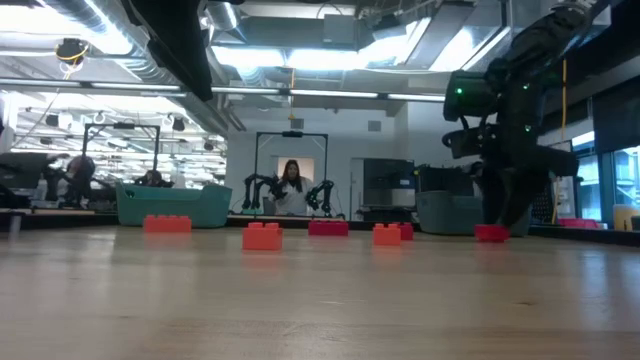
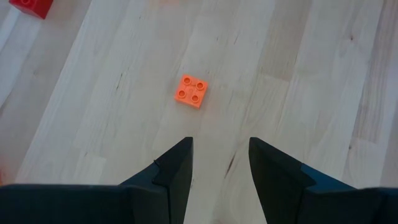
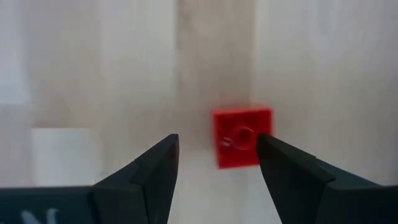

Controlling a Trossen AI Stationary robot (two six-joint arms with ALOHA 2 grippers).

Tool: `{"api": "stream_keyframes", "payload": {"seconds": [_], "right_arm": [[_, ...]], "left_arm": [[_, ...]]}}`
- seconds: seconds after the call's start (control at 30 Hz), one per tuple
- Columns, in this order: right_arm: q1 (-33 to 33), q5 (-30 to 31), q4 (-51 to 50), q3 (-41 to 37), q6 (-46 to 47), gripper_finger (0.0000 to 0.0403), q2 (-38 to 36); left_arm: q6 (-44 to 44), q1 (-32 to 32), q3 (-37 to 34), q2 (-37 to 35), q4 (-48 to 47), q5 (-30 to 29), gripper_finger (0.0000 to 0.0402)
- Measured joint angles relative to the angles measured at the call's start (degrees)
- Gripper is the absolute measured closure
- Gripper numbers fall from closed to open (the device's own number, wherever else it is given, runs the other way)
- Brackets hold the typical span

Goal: Sort & place blocks by color
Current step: Put the red game piece into the yellow bin

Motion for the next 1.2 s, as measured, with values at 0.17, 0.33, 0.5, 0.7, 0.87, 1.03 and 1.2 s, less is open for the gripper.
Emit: {"api": "stream_keyframes", "payload": {"seconds": [0.17,0.33,0.5,0.7,0.87,1.03,1.2], "right_arm": [[0.0,3.8,1.8,-0.5,0.0,0.0185,0.0],[0.0,2.1,1.9,-0.5,-0.1,0.0185,0.0],[0.0,2.4,3.6,-1.6,-0.4,0.0185,-0.1],[0.0,2.5,6.5,-3.6,-0.4,0.0185,-0.3],[0.0,3.0,5.1,-2.2,-0.4,0.0185,-0.1],[0.0,4.1,4.9,1.4,-3.2,0.0185,-0.3],[0.0,4.1,2.5,2.0,-7.6,0.0185,-0.3]], "left_arm": [[0.0,0.0,0.0,0.0,0.0,0.0,0.0253],[0.0,0.0,0.0,0.0,0.0,0.0,0.0253],[0.0,0.0,0.0,0.0,0.0,0.0,0.0253],[0.0,0.0,0.0,0.0,0.0,0.0,0.0253],[0.0,0.0,0.0,0.0,0.0,0.0,0.0253],[-0.2,0.0,0.0,0.0,0.0,0.0,0.0253],[-1.2,0.0,0.0,0.0,0.0,0.0,0.0253]]}}
